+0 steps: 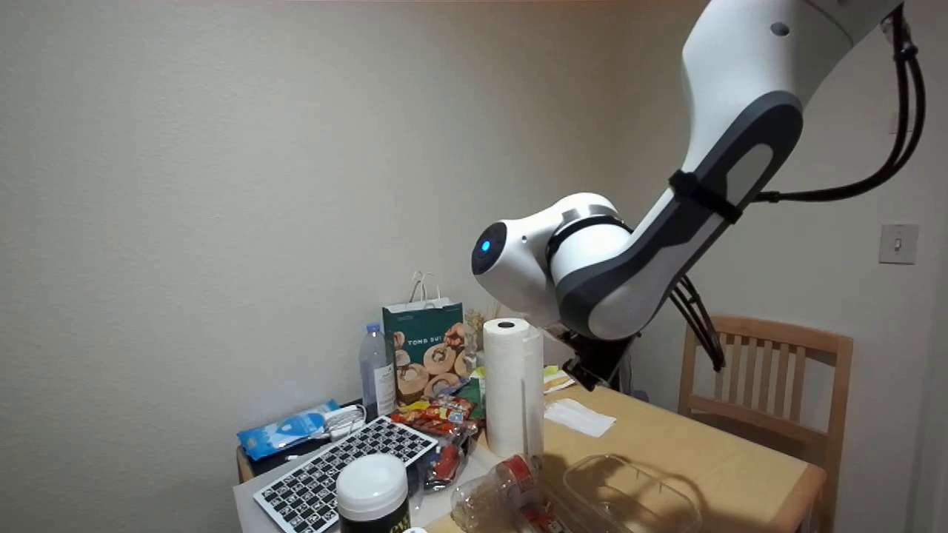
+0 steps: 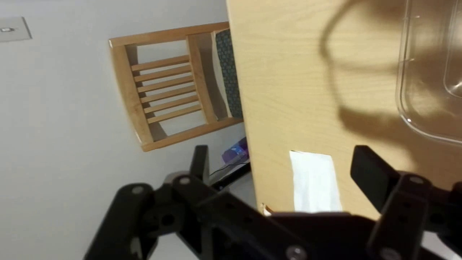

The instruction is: Pour everything from the plastic container

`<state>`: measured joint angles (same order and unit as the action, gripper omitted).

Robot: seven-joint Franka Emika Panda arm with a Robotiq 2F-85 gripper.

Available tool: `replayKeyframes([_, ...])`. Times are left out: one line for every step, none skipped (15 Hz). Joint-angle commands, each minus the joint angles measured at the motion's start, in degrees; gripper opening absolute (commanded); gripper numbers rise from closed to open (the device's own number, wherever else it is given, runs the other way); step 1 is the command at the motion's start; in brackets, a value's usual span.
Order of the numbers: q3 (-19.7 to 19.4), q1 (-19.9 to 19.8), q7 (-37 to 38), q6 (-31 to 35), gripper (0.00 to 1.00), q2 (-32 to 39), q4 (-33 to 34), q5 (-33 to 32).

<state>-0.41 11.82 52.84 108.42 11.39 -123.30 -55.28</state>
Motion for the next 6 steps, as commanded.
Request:
replayKeyframes([2.5, -1.4, 0.5, -2.3, 1.0, -1.0, 0.1, -0.1])
replayKeyframes([3.0, -1.2, 0.6, -3.3, 1.0, -1.7, 0.1, -0.1])
replayKeyframes([3.1, -1.2, 0.6, -3.5, 1.0, -2.0, 0.1, -0.1])
replayKeyframes([3.1, -1.2, 0.6, -3.5, 1.0, -2.0, 0.1, -0.1])
replayKeyframes([3.0, -1.2, 0.6, -3.5, 1.0, -2.0, 0.1, -0.1])
replayKeyframes([3.0, -1.3, 0.6, -3.5, 1.0, -2.0, 0.1, -0.1])
